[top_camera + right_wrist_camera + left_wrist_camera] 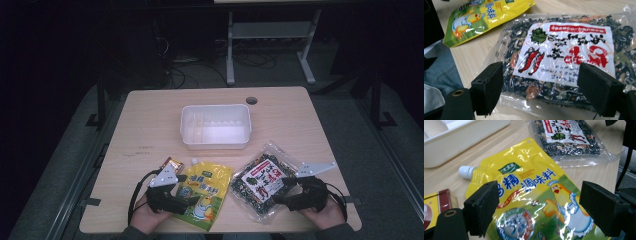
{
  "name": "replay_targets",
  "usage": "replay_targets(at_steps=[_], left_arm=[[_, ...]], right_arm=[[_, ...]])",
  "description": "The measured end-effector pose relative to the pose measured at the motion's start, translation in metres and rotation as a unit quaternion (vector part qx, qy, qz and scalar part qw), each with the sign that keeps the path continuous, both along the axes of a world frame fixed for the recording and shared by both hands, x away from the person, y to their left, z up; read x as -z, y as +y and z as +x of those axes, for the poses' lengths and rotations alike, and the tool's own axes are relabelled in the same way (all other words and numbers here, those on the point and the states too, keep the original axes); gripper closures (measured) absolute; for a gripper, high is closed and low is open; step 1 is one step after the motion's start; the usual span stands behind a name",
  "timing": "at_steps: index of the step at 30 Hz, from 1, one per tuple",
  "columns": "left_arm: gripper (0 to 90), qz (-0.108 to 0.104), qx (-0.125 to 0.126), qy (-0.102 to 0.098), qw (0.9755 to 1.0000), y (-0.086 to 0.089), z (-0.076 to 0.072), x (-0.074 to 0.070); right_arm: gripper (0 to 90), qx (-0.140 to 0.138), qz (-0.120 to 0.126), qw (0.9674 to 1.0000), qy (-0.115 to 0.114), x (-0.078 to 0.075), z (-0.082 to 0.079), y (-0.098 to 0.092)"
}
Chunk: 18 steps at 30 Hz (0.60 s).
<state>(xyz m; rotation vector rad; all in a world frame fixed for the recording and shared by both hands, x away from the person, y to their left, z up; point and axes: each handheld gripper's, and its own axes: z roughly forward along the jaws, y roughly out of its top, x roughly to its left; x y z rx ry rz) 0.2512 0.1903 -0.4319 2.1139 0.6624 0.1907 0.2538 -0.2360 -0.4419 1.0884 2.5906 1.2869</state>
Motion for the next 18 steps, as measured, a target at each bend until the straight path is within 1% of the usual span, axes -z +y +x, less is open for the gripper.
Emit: replay_targets(at_steps=[4,7,9,10,11,18], left_arm=[[16.0,0.002,0.008,0.000,1.0000,-0.011,0.004,-0.003],[16.3,0.016,0.010,0.002,0.9998,-0.019,0.007,-0.005],[16.3,0.020,0.018,0.004,0.9996,-0.028,0.009,-0.006],[16.3,0.020,0.018,0.004,0.9996,-0.028,0.009,-0.006],[16.3,0.022,0.021,0.004,0.9995,-0.030,0.009,-0.007],[16.4,0.030,0.042,0.001,0.9987,-0.054,0.013,-0.016]], right_arm=[[19.8,0.005,0.006,1.0000,0.000,-0.002,0.005,-0.002],[19.8,0.008,0.012,0.9999,-0.001,-0.007,0.010,-0.005],[19.8,0.008,0.016,0.9998,-0.001,-0.010,0.013,-0.006],[19.8,0.008,0.016,0.9998,-0.001,-0.010,0.013,-0.006],[20.1,0.009,0.016,0.9998,0.001,-0.012,0.016,-0.007],[20.4,0.020,0.014,0.9997,0.004,-0.019,0.027,-0.013]])
